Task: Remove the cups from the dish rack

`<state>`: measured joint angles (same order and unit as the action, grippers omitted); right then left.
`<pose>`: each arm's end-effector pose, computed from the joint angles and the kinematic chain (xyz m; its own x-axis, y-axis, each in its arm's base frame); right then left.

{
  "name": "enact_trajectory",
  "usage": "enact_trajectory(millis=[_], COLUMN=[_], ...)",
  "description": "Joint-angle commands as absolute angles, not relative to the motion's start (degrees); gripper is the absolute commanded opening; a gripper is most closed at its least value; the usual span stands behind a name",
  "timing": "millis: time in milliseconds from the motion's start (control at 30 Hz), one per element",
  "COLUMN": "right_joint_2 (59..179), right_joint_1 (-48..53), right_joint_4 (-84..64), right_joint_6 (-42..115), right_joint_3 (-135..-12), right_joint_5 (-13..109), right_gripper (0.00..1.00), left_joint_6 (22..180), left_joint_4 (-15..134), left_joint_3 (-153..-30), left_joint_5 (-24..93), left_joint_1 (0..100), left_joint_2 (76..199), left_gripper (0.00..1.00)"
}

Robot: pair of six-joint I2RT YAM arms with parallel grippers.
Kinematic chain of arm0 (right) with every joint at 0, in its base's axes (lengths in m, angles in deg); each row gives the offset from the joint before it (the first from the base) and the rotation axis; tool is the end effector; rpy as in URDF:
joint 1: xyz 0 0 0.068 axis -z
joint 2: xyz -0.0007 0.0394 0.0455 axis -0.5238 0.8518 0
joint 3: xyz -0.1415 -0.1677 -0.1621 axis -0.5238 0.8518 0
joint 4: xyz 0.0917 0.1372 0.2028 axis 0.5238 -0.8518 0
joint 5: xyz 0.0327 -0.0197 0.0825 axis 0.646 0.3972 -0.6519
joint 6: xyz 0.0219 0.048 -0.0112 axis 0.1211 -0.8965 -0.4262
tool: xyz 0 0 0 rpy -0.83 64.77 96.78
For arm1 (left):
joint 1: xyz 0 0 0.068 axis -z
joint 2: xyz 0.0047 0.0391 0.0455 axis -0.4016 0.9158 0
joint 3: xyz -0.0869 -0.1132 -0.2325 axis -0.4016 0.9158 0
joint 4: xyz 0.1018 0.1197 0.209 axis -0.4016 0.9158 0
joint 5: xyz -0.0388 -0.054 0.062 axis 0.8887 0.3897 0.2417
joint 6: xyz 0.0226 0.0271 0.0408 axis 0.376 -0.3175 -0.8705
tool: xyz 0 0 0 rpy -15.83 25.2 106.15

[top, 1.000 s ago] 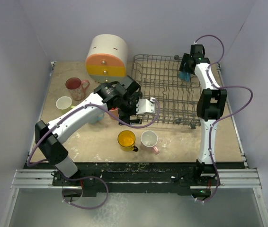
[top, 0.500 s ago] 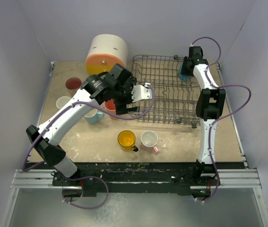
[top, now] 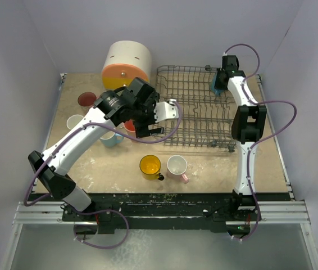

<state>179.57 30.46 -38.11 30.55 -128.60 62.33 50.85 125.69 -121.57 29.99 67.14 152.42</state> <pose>0.5632 0.0071 0.2184 -0.6080 0.2108 -0.7654 0.2094 0.9726 0.1015 0.2294 -0.2206 0.3975 -0.0064 0.8610 -0.5086 0.9186 0.2060 0.3372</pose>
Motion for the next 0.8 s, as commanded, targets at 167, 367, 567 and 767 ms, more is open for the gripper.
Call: enact_trajectory(millis=[167, 367, 567, 767], right_joint_2=[164.57, 156.3, 140.87, 123.85], right_joint_1=[26.2, 23.1, 17.9, 15.54], right_joint_4=[-32.74, -34.85, -30.97, -15.63], right_joint_6=[34.05, 30.19, 21.38, 4.14], right_joint_3=[-131.74, -129.59, -110.19, -87.81], right_joint_5=[62.66, 58.5, 42.95, 23.83], right_gripper=[0.0, 0.0, 0.0, 0.0], left_joint_6=[51.05, 49.52, 46.16, 40.76], left_joint_4=[122.16, 118.78, 105.93, 96.41], left_joint_3=[-118.72, -116.76, -106.78, -95.7], left_joint_5=[28.28, 30.66, 37.45, 44.03], left_joint_1=[63.36, 58.92, 56.23, 56.19], left_joint_2=[147.17, 144.87, 135.79, 125.91], left_gripper=[0.99, 0.99, 0.99, 0.99])
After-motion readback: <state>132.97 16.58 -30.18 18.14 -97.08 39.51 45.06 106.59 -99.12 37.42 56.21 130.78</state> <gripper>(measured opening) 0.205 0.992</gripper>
